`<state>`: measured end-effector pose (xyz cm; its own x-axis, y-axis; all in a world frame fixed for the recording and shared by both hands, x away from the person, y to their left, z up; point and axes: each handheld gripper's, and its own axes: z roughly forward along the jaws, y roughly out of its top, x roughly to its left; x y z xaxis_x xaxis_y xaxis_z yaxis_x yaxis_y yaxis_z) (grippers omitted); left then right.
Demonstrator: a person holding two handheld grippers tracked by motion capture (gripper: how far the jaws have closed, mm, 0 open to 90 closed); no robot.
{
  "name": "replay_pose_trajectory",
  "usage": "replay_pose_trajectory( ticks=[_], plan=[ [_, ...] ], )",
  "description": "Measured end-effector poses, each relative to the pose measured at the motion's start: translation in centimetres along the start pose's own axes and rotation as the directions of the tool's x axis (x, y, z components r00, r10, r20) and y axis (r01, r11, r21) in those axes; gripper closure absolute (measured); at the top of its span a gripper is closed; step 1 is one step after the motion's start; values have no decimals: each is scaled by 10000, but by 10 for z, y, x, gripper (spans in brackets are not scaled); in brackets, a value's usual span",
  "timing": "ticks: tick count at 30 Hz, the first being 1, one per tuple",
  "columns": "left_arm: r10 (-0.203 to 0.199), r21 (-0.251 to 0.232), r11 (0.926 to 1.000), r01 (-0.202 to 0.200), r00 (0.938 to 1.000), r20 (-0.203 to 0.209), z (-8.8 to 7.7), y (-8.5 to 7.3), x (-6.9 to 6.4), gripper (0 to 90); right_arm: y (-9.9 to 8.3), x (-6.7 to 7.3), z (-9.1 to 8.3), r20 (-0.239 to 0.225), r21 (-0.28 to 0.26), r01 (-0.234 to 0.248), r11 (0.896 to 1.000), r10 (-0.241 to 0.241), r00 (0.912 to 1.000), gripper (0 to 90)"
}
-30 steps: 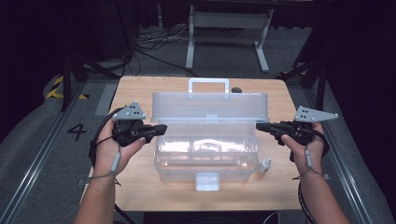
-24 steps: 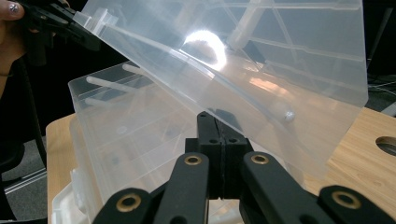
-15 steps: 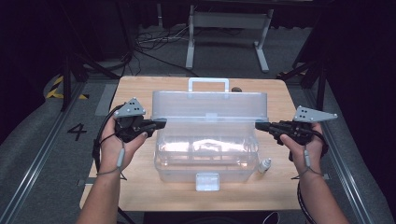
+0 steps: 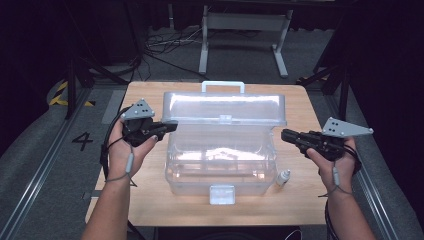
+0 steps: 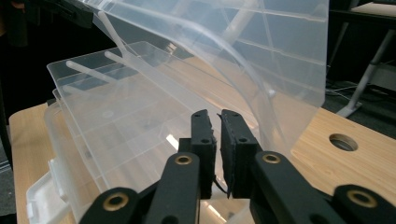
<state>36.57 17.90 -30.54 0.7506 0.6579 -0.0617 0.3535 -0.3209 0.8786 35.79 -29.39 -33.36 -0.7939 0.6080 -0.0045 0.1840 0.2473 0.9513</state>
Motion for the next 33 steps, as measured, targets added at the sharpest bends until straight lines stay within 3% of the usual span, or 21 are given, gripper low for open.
replay_pose_trajectory(
  ticks=[5,6,8,14,22,23,30,33],
  plan=[
    [48,-40,10000,-48,10000,-8,1,3,4,900,-2,1,-4,502,103,24,9999,-29,9987,776],
    [38,-37,10000,-38,10000,-7,1,4,4,900,-2,0,-3,767,132,16,9999,-26,9970,697],
    [53,-66,10000,-53,10000,-13,2,5,4,900,-1,-1,-2,893,92,3,10000,-11,9960,663],
    [57,-152,9999,-57,10000,5,2,5,6,900,11,-3,7,1807,-383,117,9992,-46,9835,527],
    [44,-245,9997,-43,10000,69,3,6,9,900,22,-5,24,2369,-475,223,9986,-105,9715,486],
    [47,-264,9996,-45,10000,71,3,6,9,900,24,-5,30,2623,-495,355,9981,-213,9648,481],
    [57,-293,9996,-53,9999,110,3,7,10,900,27,-4,45,3078,-547,566,9969,-371,9507,479],
    [66,-295,9995,-62,9999,113,3,7,10,900,26,-6,52,3047,-465,484,9977,-320,9519,469]
  ],
)
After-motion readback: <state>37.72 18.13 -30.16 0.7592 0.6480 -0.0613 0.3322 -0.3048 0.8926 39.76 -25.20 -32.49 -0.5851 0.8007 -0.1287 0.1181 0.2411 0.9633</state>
